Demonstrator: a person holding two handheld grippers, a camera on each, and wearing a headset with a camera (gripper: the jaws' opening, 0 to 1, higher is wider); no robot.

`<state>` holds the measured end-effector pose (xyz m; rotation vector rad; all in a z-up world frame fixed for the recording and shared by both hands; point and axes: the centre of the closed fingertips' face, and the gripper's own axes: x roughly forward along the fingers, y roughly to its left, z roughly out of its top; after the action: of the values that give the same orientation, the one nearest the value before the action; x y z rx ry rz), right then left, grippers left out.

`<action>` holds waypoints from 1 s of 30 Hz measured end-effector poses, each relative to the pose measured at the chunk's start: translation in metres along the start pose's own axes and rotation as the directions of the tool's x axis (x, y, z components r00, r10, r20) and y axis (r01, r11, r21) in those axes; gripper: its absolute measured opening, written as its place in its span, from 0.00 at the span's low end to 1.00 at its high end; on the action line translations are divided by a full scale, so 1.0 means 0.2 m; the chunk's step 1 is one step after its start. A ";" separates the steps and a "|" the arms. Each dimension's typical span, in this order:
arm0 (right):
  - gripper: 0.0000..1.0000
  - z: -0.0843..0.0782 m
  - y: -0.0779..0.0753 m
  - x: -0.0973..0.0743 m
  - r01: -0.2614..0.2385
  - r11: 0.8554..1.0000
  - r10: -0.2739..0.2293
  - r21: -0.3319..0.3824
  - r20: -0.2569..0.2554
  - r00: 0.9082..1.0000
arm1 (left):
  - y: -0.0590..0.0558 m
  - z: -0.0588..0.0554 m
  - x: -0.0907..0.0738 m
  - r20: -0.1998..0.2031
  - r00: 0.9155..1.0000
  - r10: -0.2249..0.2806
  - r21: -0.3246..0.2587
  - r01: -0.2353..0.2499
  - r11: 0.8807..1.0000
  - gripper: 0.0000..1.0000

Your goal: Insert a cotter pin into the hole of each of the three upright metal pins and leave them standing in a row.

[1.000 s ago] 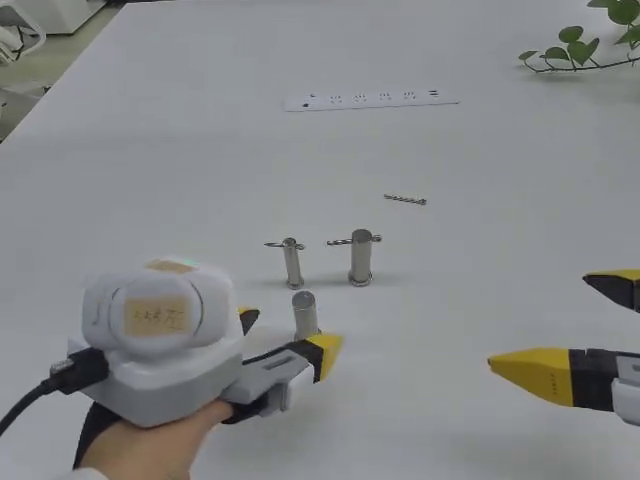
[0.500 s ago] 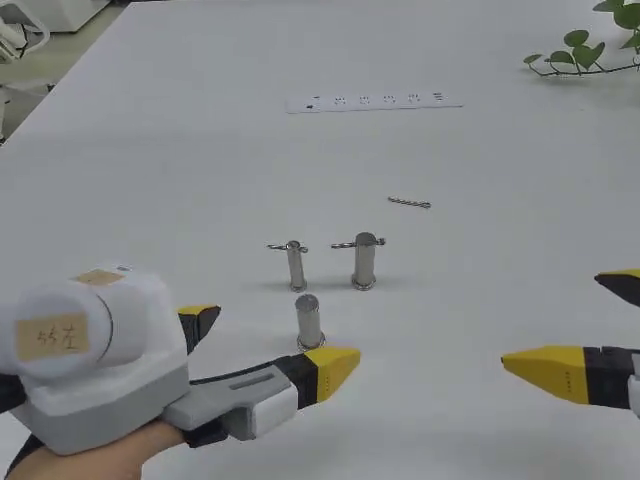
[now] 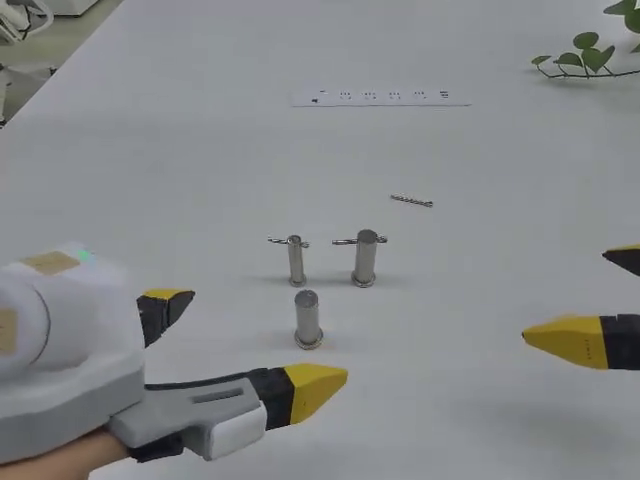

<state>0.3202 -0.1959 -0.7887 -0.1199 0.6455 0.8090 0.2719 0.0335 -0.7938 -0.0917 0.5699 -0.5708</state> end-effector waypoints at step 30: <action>0.74 0.19 -0.08 0.43 -0.248 0.911 0.145 -0.328 -0.310 0.940 | 0.00 0.10 -0.06 0.060 0.998 0.026 -0.035 -0.024 0.999 0.99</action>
<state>0.3953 -0.1394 -0.8100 -0.5216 0.7768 1.1178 0.2745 0.0377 -0.7709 -0.1340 0.5218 -0.5325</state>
